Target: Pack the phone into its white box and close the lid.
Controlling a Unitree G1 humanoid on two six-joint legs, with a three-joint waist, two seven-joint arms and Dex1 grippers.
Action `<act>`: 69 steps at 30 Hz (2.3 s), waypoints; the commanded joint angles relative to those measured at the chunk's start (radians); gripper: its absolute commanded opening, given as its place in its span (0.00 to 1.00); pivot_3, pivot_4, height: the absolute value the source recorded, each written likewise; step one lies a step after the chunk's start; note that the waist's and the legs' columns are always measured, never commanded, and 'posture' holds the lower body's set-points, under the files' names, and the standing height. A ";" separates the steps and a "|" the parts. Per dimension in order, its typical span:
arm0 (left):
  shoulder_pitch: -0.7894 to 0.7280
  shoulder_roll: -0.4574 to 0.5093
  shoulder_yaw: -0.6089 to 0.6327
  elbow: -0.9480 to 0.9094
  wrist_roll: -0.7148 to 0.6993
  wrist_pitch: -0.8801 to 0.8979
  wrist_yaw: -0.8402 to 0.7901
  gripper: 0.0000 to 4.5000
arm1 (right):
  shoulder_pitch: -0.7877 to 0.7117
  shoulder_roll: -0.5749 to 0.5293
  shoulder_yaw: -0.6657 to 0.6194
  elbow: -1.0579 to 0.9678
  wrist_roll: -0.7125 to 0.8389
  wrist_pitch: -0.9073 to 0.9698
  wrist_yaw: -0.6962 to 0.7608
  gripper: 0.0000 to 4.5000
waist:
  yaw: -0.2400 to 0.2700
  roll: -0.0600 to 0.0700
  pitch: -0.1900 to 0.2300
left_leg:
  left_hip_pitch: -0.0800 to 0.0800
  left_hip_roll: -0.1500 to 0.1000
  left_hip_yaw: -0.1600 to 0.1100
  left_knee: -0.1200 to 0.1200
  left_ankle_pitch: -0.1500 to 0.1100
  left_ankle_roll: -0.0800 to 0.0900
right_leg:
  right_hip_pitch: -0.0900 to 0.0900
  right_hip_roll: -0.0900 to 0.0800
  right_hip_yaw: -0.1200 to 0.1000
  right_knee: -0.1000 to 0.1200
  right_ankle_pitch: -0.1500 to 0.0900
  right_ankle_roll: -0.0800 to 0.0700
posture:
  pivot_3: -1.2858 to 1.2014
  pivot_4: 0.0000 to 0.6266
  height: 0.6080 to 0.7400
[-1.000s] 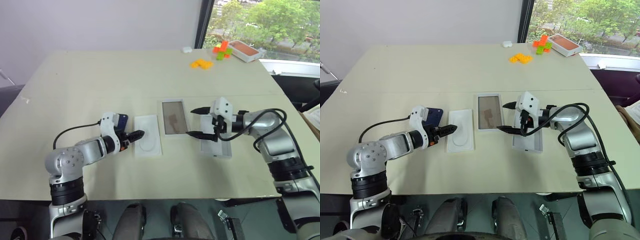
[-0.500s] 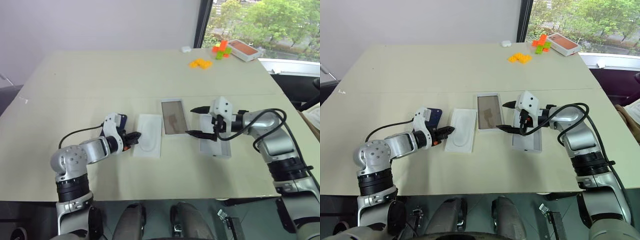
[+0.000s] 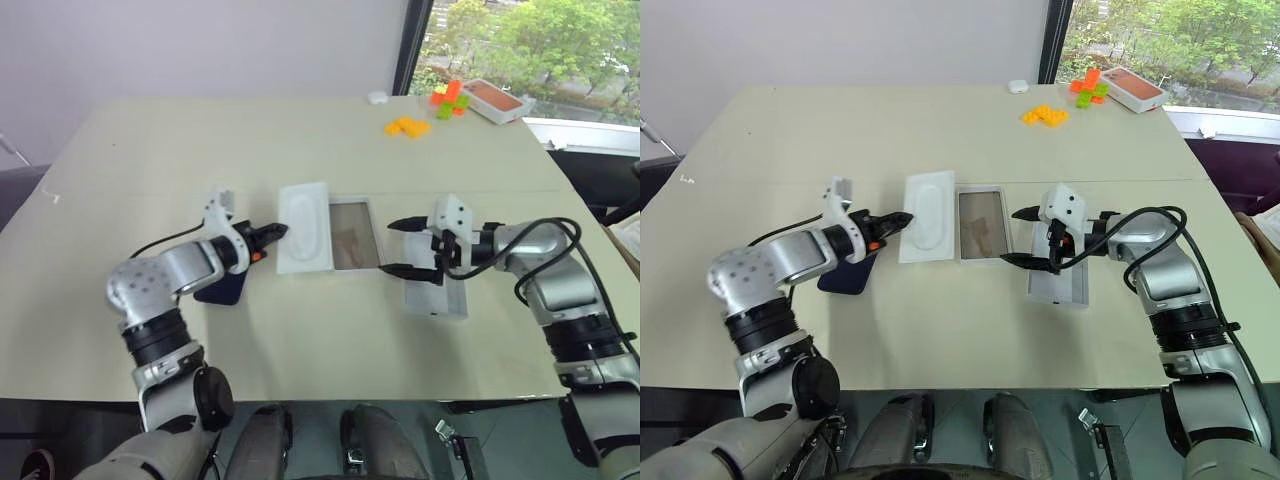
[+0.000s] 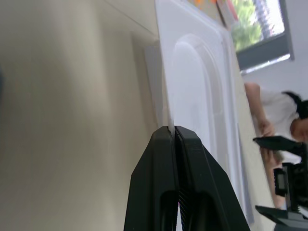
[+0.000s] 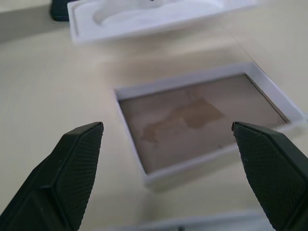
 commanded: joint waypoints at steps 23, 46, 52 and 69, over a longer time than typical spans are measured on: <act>-0.171 -0.113 -0.161 0.301 0.142 -0.187 0.003 0.01 | -0.020 0.024 -0.043 -0.003 -0.009 -0.044 -0.086 1.00 | -0.004 0.000 0.000 | -0.002 0.000 0.000 -0.003 0.004 -0.007 | -0.003 0.000 0.000 0.000 0.000 0.001 | 0.52 0.24 1.00; -0.230 -0.078 -0.219 0.288 0.167 -0.206 -0.098 0.88 | -0.028 0.041 -0.036 0.008 -0.014 -0.051 -0.102 1.00 | -0.005 0.000 0.000 | -0.002 0.000 0.000 -0.003 0.004 -0.007 | -0.003 0.001 0.000 0.000 0.000 0.001 | 0.52 0.24 1.00; -0.230 -0.039 -0.274 0.200 0.156 -0.146 -0.162 0.88 | -0.037 0.052 -0.036 0.015 -0.020 -0.053 -0.107 1.00 | -0.004 0.000 0.000 | -0.002 0.000 0.000 -0.003 0.004 -0.008 | -0.003 0.000 0.000 0.000 0.000 0.001 | 0.52 0.24 1.00; -0.032 0.412 -0.520 -0.088 0.368 -0.605 -0.569 0.88 | -0.089 0.104 -0.009 0.028 -0.059 -0.011 -0.157 1.00 | -0.003 0.001 0.001 | -0.002 0.000 0.000 -0.006 0.006 -0.011 | -0.005 0.000 0.002 0.000 0.000 0.000 | 0.52 0.24 1.00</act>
